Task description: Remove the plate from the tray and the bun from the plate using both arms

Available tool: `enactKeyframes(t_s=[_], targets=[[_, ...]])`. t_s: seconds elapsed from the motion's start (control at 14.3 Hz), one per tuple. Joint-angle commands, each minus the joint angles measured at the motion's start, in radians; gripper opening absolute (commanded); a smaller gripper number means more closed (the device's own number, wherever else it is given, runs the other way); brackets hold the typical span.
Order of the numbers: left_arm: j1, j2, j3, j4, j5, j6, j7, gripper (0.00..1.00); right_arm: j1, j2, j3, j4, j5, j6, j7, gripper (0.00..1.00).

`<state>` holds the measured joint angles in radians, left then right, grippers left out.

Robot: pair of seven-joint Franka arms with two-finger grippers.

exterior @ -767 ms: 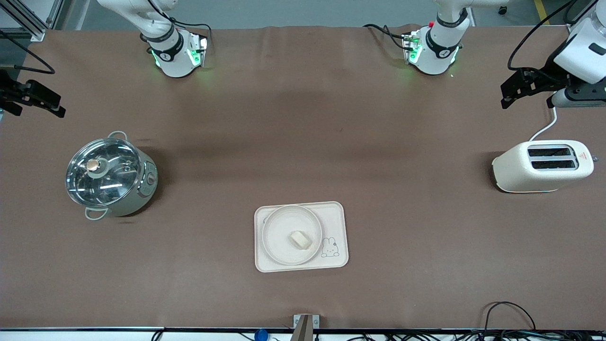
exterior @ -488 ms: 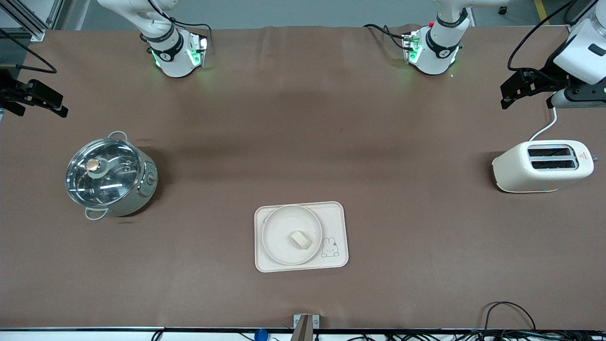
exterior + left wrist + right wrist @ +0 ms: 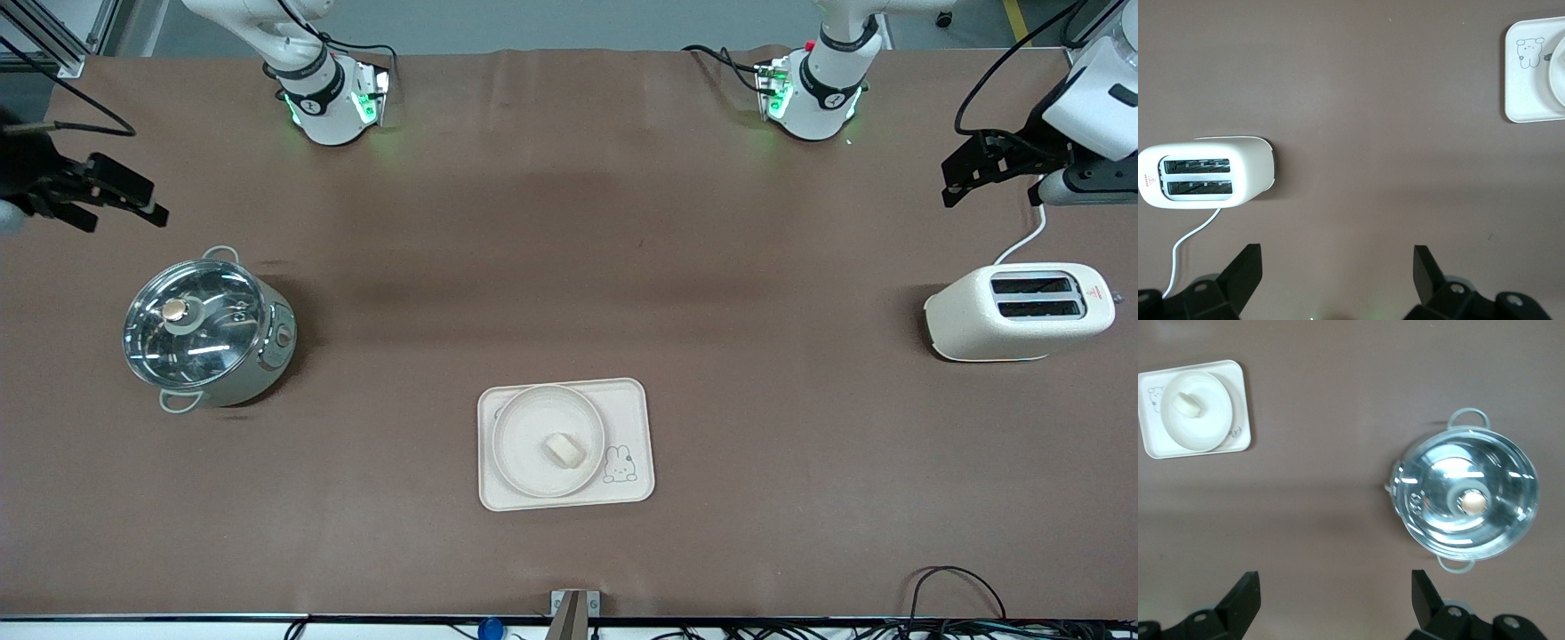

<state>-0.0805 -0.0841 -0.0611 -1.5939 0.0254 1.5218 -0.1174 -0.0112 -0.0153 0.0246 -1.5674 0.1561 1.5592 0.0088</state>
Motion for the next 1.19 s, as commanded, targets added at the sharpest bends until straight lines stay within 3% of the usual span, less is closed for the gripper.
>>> enactKeyframes(t_s=[0.0,0.42,0.77,1.12], targets=[[0.001,0.02,-0.002,0.034,-0.004,-0.015,0.015,1.0,0.072,0.093,0.001,0.007,0.017,0.083,0.066,1.0],[0.001,0.023,-0.003,0.032,-0.01,-0.015,0.016,1.0,0.224,0.314,0.003,0.012,0.019,0.326,0.25,1.0],[0.004,0.021,-0.003,0.032,-0.01,-0.032,0.021,1.0,0.315,0.553,0.001,0.013,0.224,0.608,0.292,1.0],[0.004,0.024,-0.003,0.032,-0.01,-0.032,0.019,1.0,0.411,0.761,0.001,0.134,0.235,0.763,0.447,1.0]])
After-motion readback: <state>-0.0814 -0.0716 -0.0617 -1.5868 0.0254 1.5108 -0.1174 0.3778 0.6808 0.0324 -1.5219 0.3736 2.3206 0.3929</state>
